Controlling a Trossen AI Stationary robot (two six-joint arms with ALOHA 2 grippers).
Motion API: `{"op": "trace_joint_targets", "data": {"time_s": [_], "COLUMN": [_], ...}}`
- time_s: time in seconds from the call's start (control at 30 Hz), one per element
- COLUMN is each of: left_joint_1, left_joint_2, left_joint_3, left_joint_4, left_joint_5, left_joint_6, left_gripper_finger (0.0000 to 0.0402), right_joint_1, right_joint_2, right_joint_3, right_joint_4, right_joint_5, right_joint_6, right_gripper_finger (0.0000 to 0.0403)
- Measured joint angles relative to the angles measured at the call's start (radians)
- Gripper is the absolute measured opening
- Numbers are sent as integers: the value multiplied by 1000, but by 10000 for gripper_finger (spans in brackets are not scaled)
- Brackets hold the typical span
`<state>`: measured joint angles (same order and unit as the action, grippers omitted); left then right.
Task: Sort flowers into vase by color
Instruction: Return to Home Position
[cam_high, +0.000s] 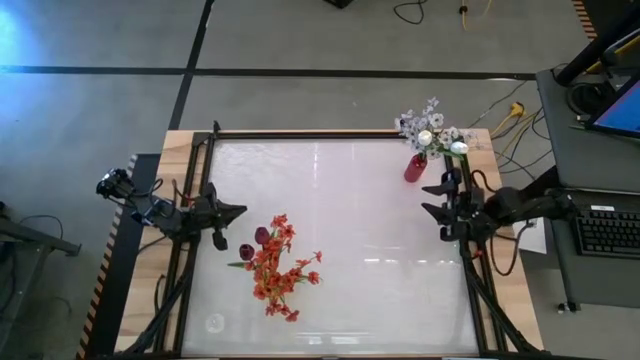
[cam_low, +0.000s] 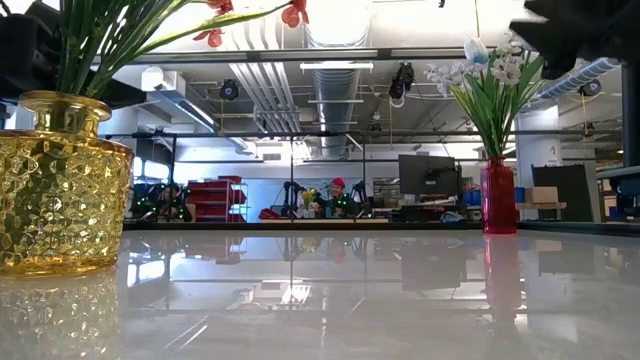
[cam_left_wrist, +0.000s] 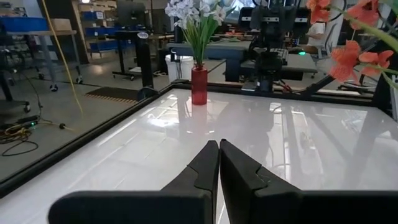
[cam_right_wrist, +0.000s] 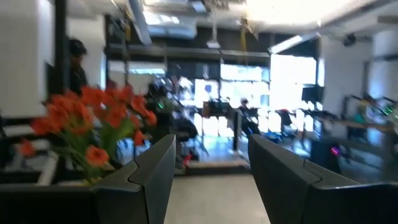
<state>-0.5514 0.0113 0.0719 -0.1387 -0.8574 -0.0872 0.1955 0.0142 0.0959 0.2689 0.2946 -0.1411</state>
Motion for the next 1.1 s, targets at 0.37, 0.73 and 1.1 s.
{"op": "trace_joint_targets", "data": {"time_s": [0.37,0.73,1.1], "left_joint_1": [0,0,0], "left_joint_2": [39,67,83], "left_joint_3": [-1,-2,-2], "left_joint_4": [-3,-5,-4], "left_joint_5": [-114,-201,-200], "left_joint_6": [0,-52,-53], "left_gripper_finger": [0,0,0], "right_joint_1": [-6,-6,-6], "right_joint_2": [1,11,15], "right_joint_3": [-84,-84,-84], "right_joint_4": [-112,-161,-161], "right_joint_5": [169,258,256], "right_joint_6": [75,76,78], "right_gripper_finger": [194,194,194]}}
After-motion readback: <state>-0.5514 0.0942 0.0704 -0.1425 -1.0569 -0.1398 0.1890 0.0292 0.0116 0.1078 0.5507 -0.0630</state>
